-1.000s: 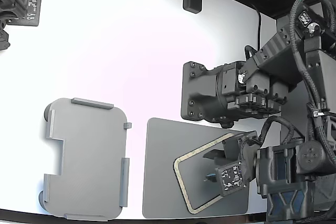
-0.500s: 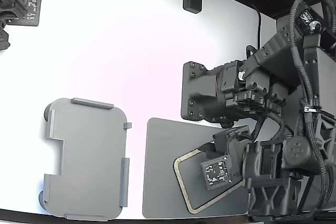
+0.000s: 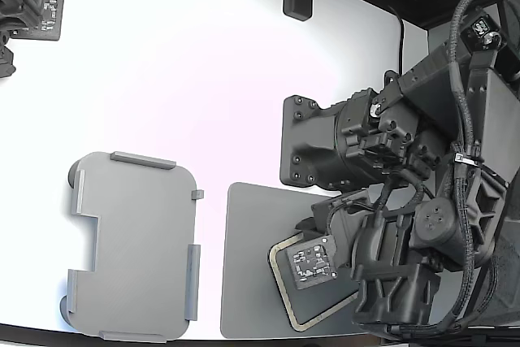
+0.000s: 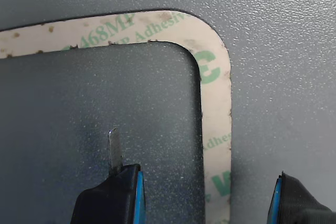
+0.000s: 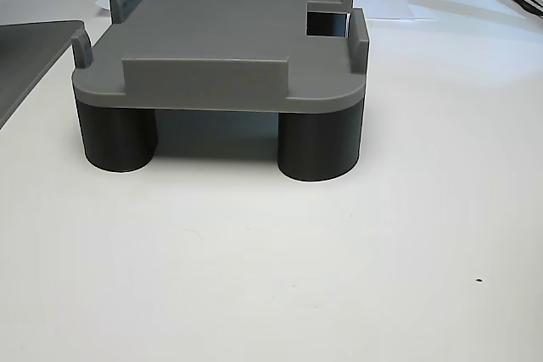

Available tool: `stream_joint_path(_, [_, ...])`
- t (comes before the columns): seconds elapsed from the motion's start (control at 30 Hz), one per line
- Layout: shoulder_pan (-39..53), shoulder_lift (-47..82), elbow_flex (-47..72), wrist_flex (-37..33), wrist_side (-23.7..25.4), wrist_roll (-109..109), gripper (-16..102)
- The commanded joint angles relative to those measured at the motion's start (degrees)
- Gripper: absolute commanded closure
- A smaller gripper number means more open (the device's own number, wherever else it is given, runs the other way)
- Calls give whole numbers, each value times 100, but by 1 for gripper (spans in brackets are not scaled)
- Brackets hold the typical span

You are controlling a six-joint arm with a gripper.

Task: Move top rectangular frame to the holder.

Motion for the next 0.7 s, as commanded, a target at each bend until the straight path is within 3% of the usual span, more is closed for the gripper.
stream_joint_path(0.0, [-123,97,-44,-88,-44,-9,-14])
stream_joint_path(0.4, [-360,-79,193,-281,-141,-193,-7])
stream_joint_path(0.67, [-369,-18,316,-325,-97,-264,20])
